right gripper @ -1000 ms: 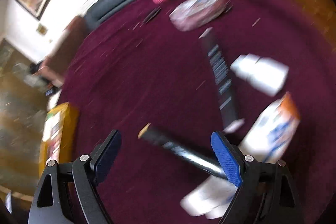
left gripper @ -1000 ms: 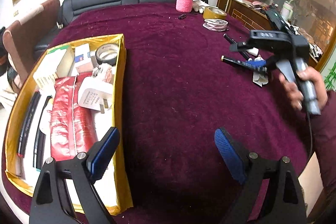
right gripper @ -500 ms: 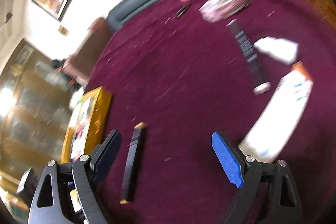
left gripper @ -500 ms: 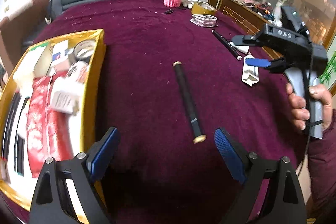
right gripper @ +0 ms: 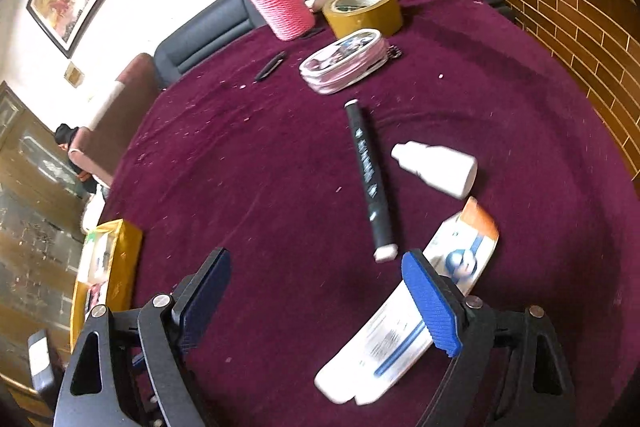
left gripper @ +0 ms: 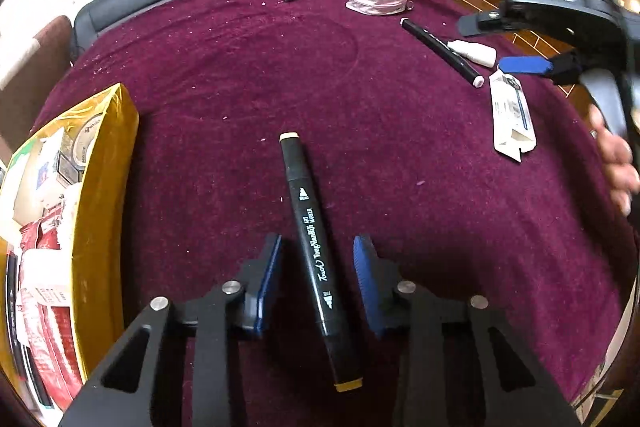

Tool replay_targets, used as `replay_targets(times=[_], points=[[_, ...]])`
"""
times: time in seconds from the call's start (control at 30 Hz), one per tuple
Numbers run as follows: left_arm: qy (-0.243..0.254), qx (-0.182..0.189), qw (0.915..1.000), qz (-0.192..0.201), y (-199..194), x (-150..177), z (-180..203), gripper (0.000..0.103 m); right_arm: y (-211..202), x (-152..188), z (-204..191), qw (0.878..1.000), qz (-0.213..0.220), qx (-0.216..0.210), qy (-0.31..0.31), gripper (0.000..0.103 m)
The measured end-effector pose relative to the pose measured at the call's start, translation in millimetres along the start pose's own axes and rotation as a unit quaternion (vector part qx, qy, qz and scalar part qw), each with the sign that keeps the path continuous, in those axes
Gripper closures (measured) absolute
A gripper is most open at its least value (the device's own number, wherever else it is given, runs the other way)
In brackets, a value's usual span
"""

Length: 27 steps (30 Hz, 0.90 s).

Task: Organize objects
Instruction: 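Grasp the black marker with cream cap with the left gripper, then grasp the black marker with white cap with the right gripper while the left holds its marker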

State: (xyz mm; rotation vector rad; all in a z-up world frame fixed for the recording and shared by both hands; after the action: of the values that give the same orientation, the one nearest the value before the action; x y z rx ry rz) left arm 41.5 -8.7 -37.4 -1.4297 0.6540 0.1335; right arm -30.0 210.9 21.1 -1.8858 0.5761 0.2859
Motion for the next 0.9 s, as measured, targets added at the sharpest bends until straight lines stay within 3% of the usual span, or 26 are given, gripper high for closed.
replay_targets(times=[0.1,0.27,0.4,0.47,0.63,0.7,0.73,0.77,0.9], points=[[-0.003,0.002,1.0,0.005,-1,1,-2,0.071,11,-12,2,1.0,-0.005,0.026,-0.015,0.023],[-0.005,0.005,0.9999,0.012,1,0,-1,0.071,40,-24,0,0.995,-0.021,0.078,-0.05,0.05],[-0.003,0.001,0.9998,0.019,2,0,1,0.069,60,-32,-2,0.988,-0.021,0.132,-0.082,0.053],[-0.001,0.004,0.9997,0.024,2,1,2,0.063,65,-38,-4,0.984,-0.02,0.153,-0.093,0.053],[0.001,0.007,0.9997,0.024,3,0,4,0.061,71,-44,-7,0.98,-0.011,0.17,-0.099,0.061],[0.001,0.002,0.9997,0.024,2,1,3,0.065,69,-42,-10,0.98,-0.01,0.172,-0.102,0.077],[0.0,0.001,0.9997,0.024,2,1,3,0.077,68,-41,-11,0.98,-0.012,0.172,-0.102,0.087],[-0.003,0.001,0.9997,0.023,1,1,2,0.089,66,-39,-12,0.98,-0.016,0.171,-0.101,0.088],[-0.027,0.036,0.9989,0.013,-3,4,-7,0.089,60,-25,-15,0.984,-0.021,0.149,-0.092,0.088]])
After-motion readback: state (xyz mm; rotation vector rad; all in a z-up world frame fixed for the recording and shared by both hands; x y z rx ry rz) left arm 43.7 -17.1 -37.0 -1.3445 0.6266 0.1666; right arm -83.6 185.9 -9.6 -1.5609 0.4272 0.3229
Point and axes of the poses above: each gripper's, at about its wrist camera, not at the fingertips, and y roughly the way its jaws point, z to its right, x to its underside, the point moved 5 cm from there along y, roughly the way its jaws point, and after that the axes turned 3 degrees about -z, right-handed, at the moved point
